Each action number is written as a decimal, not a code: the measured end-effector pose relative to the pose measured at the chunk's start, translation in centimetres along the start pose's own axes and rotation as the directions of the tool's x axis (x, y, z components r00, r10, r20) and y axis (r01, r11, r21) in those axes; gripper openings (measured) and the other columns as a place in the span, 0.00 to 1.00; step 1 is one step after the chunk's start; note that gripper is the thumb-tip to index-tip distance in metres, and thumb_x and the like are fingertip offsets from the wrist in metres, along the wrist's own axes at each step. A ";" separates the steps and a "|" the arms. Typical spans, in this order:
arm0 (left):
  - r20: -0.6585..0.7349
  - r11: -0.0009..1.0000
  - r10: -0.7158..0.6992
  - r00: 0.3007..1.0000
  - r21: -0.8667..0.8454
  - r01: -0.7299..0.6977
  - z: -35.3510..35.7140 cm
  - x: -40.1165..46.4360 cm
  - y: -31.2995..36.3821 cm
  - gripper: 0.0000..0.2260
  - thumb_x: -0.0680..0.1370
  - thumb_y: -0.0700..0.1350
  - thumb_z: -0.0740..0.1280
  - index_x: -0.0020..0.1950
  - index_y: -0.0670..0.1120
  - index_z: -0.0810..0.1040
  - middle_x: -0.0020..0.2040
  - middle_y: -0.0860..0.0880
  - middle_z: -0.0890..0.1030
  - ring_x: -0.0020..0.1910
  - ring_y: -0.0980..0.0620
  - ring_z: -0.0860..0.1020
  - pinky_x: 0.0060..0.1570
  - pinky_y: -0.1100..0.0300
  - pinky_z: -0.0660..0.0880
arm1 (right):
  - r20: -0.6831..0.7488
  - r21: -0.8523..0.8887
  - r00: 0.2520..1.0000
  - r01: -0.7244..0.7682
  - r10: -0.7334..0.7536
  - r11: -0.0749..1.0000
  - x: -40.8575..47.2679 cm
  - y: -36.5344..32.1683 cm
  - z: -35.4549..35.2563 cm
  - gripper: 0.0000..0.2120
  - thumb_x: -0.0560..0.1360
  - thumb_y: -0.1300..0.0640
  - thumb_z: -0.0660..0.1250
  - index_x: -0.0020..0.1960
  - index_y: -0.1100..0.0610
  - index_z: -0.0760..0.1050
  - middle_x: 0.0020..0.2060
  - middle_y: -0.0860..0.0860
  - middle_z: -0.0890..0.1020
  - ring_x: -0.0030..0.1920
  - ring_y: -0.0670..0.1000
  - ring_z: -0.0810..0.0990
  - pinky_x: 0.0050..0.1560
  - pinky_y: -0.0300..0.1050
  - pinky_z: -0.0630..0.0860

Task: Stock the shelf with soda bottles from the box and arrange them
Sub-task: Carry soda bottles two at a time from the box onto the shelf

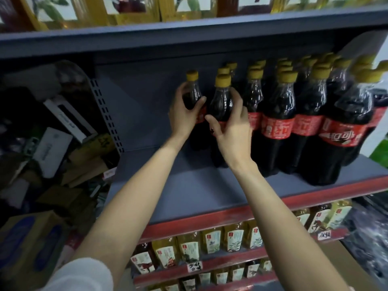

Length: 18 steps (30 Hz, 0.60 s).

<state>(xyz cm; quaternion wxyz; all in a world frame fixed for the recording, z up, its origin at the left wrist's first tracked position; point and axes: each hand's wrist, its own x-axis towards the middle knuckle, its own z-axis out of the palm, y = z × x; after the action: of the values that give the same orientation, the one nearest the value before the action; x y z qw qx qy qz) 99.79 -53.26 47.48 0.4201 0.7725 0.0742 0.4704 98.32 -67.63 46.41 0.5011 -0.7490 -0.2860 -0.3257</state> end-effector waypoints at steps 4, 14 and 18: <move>0.031 0.999 -0.049 0.998 -0.006 0.049 1.8 2.2 -0.8 0.26 0.73 0.48 0.72 0.68 0.45 0.70 0.61 0.49 0.78 0.61 0.53 0.75 0.62 0.55 0.71 | -0.027 -0.275 0.996 0.070 -0.080 0.959 0.6 -0.3 0.3 0.35 0.71 0.48 0.73 0.69 0.66 0.67 0.53 0.63 0.77 0.42 0.62 0.81 0.30 0.48 0.76; 0.148 0.989 -0.130 0.980 0.097 0.116 2.7 4.3 -1.3 0.27 0.76 0.46 0.69 0.72 0.45 0.64 0.67 0.47 0.74 0.66 0.50 0.72 0.59 0.66 0.65 | -0.016 -0.465 0.987 0.132 -0.157 0.875 0.7 0.7 -0.9 0.33 0.70 0.52 0.74 0.69 0.66 0.68 0.52 0.61 0.77 0.48 0.61 0.77 0.38 0.53 0.79; 0.182 0.986 -0.127 0.975 0.133 0.103 2.3 4.1 -1.4 0.29 0.77 0.42 0.66 0.76 0.45 0.60 0.73 0.44 0.68 0.71 0.47 0.67 0.66 0.62 0.64 | 0.004 -0.391 0.989 0.137 -0.147 0.910 0.0 0.8 -1.4 0.29 0.71 0.56 0.71 0.69 0.62 0.69 0.56 0.60 0.76 0.52 0.61 0.76 0.38 0.54 0.80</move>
<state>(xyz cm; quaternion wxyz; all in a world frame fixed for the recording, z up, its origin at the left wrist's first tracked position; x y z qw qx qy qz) 104.30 -51.60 48.71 0.4034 0.8327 0.1074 0.3639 98.65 -69.18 46.36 0.3204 -0.8067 -0.2628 -0.4213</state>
